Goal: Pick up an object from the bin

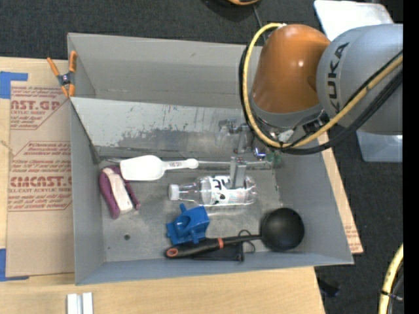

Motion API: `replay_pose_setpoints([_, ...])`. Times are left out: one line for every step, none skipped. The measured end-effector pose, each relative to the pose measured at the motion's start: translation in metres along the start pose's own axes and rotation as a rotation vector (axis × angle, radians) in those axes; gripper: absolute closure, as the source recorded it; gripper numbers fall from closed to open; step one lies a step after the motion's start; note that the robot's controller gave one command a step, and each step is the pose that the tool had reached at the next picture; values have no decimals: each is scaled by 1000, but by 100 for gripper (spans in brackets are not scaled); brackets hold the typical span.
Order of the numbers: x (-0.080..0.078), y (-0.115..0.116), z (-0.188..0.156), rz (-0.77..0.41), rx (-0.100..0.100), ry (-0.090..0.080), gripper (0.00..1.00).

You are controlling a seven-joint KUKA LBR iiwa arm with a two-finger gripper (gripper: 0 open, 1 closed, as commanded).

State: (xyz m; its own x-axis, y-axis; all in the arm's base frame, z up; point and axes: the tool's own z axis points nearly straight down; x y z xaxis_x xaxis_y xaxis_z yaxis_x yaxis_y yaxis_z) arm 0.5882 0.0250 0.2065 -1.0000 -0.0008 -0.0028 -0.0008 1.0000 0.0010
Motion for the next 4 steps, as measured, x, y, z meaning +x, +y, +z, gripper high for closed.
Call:
replay_pose_setpoints([0,0,0,0,0,0,0])
replay_pose_setpoints([18,67,36,-46,-1,1,0])
replay_pose_setpoints([13,33,84,-13,0,-11,0])
replay_pose_setpoints([24,61,93,54,-4,-23,0])
